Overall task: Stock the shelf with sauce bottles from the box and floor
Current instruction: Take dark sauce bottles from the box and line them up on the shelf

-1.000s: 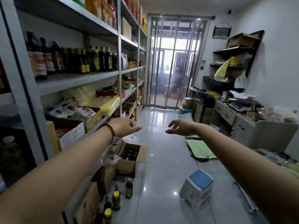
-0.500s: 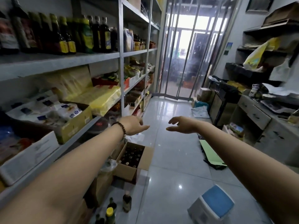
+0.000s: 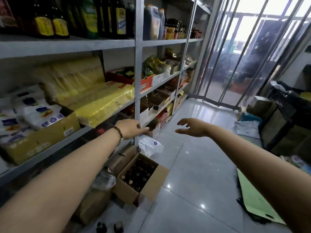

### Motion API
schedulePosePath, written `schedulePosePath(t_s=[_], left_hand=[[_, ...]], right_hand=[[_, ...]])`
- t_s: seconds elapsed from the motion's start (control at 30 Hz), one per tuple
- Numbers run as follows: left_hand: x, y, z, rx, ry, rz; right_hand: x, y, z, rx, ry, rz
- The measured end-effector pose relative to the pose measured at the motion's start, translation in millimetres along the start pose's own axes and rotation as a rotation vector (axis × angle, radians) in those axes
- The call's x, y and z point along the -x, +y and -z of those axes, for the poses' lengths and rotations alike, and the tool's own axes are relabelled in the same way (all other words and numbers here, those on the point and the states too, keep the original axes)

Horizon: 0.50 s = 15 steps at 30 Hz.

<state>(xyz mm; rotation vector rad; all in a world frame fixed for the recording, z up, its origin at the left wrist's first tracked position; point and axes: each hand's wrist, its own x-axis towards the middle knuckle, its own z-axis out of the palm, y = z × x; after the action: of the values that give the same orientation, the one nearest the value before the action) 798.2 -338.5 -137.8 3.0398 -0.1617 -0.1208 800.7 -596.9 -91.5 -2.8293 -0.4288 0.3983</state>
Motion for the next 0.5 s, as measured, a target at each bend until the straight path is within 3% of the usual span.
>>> schedulePosePath(t_s=[0.3, 0.5], left_hand=[[-99, -1, -18, 0.028, -0.065, 0.232], [-195, -24, -60, 0.078, -0.091, 0.348]], right_hand=[[-172, 59, 16, -0.049, -0.096, 0.274], [-296, 72, -3, -0.020, -0.187, 0.358]])
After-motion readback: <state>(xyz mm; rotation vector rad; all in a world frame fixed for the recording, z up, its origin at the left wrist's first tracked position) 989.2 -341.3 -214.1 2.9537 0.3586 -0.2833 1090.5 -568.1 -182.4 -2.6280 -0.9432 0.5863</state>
